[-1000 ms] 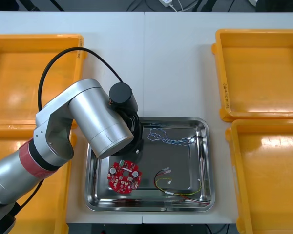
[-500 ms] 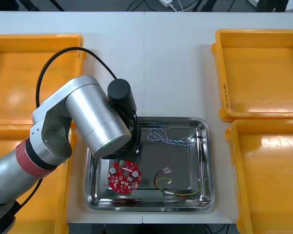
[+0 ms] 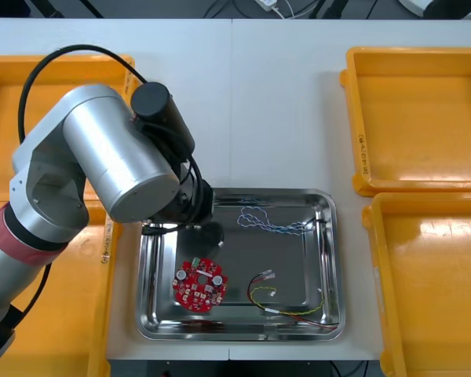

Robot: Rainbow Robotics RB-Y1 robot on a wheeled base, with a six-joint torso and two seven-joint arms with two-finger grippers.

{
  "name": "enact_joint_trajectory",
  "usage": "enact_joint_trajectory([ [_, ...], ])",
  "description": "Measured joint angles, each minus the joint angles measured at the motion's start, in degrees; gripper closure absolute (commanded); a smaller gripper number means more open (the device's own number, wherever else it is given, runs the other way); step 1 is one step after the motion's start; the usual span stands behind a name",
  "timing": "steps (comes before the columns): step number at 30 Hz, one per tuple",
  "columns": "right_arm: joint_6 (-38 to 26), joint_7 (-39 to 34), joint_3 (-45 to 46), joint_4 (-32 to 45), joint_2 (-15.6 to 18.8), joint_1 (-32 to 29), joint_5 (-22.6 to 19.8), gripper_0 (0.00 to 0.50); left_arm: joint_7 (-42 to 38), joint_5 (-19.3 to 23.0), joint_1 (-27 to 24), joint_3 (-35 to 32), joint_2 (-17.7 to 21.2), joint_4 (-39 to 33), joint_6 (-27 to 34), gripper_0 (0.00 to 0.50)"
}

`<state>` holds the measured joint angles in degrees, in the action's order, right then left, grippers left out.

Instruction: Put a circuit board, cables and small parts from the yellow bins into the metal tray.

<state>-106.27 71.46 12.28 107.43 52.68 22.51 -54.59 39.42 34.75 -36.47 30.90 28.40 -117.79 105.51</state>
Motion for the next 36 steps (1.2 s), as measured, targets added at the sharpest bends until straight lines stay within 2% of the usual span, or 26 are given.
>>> enact_joint_trajectory([
  [11, 0.0, 0.0, 0.0, 0.0, 0.0, 0.0, 0.0, 0.0, 1.0, 6.0, -1.3, -5.2, 3.8, -0.2, 0.1, 0.0],
  [21, 0.0, 0.0, 0.0, 0.0, 0.0, 0.0, 0.0, 0.0, 8.6, 10.7, -1.8, -8.4, 8.5, -0.3, 0.4, 0.0],
  [29, 0.0, 0.0, 0.0, 0.0, 0.0, 0.0, 0.0, 0.0, 10.1, 16.6, -1.8, -14.6, 12.3, -0.4, 3.8, 0.0],
  [36, 0.0, 0.0, 0.0, 0.0, 0.0, 0.0, 0.0, 0.0, 14.2, 20.8, -1.8, -18.8, 15.8, -0.5, 4.0, 0.0],
])
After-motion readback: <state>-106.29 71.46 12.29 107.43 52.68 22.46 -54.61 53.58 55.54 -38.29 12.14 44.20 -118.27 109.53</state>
